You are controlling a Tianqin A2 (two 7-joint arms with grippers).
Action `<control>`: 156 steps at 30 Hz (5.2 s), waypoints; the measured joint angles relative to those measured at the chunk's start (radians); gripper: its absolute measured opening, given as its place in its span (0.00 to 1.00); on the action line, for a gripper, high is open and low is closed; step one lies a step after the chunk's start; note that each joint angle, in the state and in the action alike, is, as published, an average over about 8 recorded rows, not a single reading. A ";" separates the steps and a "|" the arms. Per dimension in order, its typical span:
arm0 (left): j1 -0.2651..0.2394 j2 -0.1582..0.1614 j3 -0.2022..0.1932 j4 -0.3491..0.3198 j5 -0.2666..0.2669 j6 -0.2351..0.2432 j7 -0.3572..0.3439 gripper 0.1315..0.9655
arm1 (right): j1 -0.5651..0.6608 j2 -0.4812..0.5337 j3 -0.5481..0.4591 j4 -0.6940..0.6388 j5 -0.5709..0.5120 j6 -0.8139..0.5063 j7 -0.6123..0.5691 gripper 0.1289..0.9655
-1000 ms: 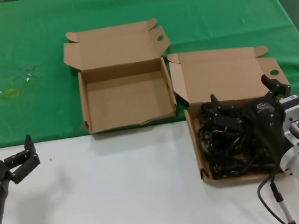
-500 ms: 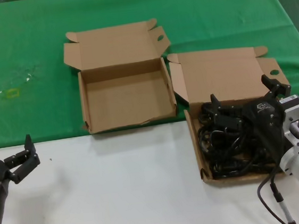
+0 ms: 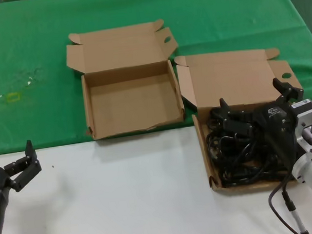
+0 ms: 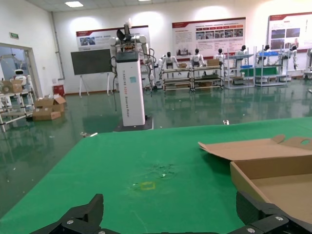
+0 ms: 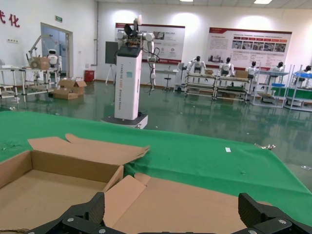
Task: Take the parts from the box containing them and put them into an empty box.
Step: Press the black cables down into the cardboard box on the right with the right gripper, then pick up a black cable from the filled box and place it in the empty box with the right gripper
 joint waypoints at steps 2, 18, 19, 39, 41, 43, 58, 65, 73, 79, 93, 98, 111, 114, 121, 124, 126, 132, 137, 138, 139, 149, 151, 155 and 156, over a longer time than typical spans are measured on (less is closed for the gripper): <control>0.000 0.000 0.000 0.000 0.000 0.000 0.000 0.98 | 0.000 0.000 0.000 0.000 0.000 0.000 0.000 1.00; 0.000 0.000 0.000 0.000 0.000 0.000 0.000 0.84 | -0.012 0.078 -0.061 0.032 0.038 0.049 0.018 1.00; 0.000 0.000 0.000 0.000 0.000 0.000 0.000 0.84 | -0.012 0.096 -0.073 0.035 0.049 0.058 0.018 1.00; 0.000 0.000 0.000 0.000 0.000 0.000 0.000 0.31 | 0.282 0.711 -0.470 0.045 0.053 -0.187 0.154 1.00; 0.000 0.000 0.000 0.000 0.000 0.000 0.000 0.26 | 0.343 0.750 -0.500 0.039 0.025 -0.274 0.157 1.00; 0.000 0.000 0.000 0.000 0.000 0.000 0.000 0.21 | 0.414 0.784 -0.542 0.031 0.012 -0.362 0.143 1.00; 0.000 0.000 0.000 0.000 0.000 0.000 0.000 0.04 | 0.904 0.762 -0.807 -0.184 -0.098 -0.991 -0.091 1.00; 0.000 0.000 0.000 0.000 0.000 0.000 0.000 0.02 | 0.972 0.633 -0.779 -0.345 -0.256 -1.114 -0.189 1.00; 0.000 0.000 0.000 0.000 0.000 0.000 0.000 0.01 | 0.980 0.538 -0.724 -0.457 -0.342 -1.164 -0.250 0.98; 0.000 0.000 0.000 0.000 0.000 0.000 0.000 0.01 | 0.968 0.503 -0.684 -0.476 -0.374 -1.184 -0.258 0.94; 0.000 0.000 0.000 0.000 0.000 0.000 0.000 0.01 | 0.936 0.463 -0.621 -0.475 -0.431 -1.199 -0.265 0.69; 0.000 0.000 0.000 0.000 0.000 0.000 0.000 0.01 | 0.933 0.453 -0.605 -0.480 -0.444 -1.206 -0.271 0.56; 0.000 0.000 0.000 0.000 0.000 0.000 0.000 0.01 | 0.929 0.444 -0.575 -0.470 -0.468 -1.229 -0.258 0.30; 0.000 0.000 0.000 0.000 0.000 0.000 0.000 0.01 | 0.929 0.447 -0.569 -0.462 -0.469 -1.238 -0.249 0.22; 0.000 0.000 0.000 0.000 0.000 0.000 0.000 0.01 | 0.946 0.453 -0.553 -0.431 -0.469 -1.270 -0.207 0.15; 0.000 0.000 0.000 0.000 0.000 0.000 0.000 0.01 | 0.972 0.445 -0.546 -0.419 -0.472 -1.280 -0.184 0.12; 0.000 0.000 0.000 0.000 0.000 0.000 0.000 0.01 | 0.996 0.433 -0.543 -0.416 -0.478 -1.284 -0.171 0.12; 0.000 0.000 0.000 0.000 0.000 0.000 0.000 0.01 | 1.079 0.375 -0.549 -0.441 -0.511 -1.276 -0.149 0.12; 0.000 0.000 0.000 0.000 0.000 0.000 0.000 0.01 | 1.133 0.301 -0.567 -0.491 -0.543 -1.243 -0.150 0.11; 0.000 0.000 0.000 0.000 0.000 0.000 0.000 0.01 | 1.142 0.283 -0.571 -0.505 -0.549 -1.234 -0.152 0.11; 0.000 0.000 0.000 0.000 0.000 0.000 0.000 0.01 | 1.150 0.265 -0.575 -0.520 -0.555 -1.223 -0.155 0.11; 0.000 0.000 0.000 0.000 0.000 0.000 0.000 0.01 | 1.233 0.046 -0.613 -0.773 -0.597 -1.072 -0.236 0.11; 0.000 0.000 0.000 0.000 0.000 0.000 0.000 0.01 | 1.253 0.001 -0.615 -0.836 -0.597 -1.042 -0.256 0.11; 0.000 0.000 0.000 0.000 0.000 0.000 0.000 0.01 | 1.300 -0.090 -0.612 -0.985 -0.588 -0.984 -0.312 0.11; 0.000 0.000 0.000 0.000 0.000 0.000 0.000 0.01 | 1.313 -0.113 -0.609 -1.027 -0.584 -0.970 -0.330 0.11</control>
